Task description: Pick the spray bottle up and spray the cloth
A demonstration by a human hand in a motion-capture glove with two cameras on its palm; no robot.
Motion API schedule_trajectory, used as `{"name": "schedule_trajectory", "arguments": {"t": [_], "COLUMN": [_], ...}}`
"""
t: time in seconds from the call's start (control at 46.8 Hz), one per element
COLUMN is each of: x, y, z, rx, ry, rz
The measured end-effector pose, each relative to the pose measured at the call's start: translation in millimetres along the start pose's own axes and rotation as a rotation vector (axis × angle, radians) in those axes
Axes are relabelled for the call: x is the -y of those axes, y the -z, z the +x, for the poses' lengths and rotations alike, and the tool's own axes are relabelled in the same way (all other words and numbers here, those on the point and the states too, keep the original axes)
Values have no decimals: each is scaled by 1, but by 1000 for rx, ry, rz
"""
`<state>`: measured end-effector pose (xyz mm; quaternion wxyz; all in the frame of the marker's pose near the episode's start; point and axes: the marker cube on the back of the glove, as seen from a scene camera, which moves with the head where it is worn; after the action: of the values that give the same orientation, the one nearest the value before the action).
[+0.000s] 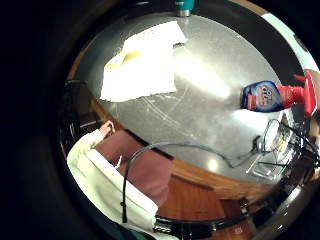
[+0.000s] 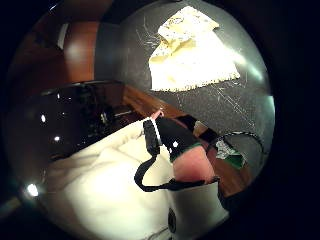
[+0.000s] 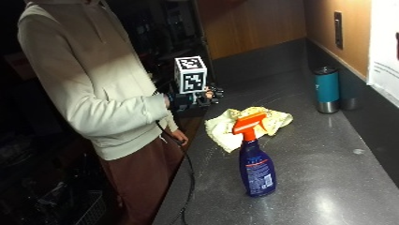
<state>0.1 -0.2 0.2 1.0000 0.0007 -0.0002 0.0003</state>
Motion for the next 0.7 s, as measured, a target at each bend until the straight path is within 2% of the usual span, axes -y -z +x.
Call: {"name": "schedule_trajectory", "arguments": {"t": [0.704], "x": [-16], "y": [-8], "z": [12], "rx": [47], "ry": [-33], "rz": [140]}}
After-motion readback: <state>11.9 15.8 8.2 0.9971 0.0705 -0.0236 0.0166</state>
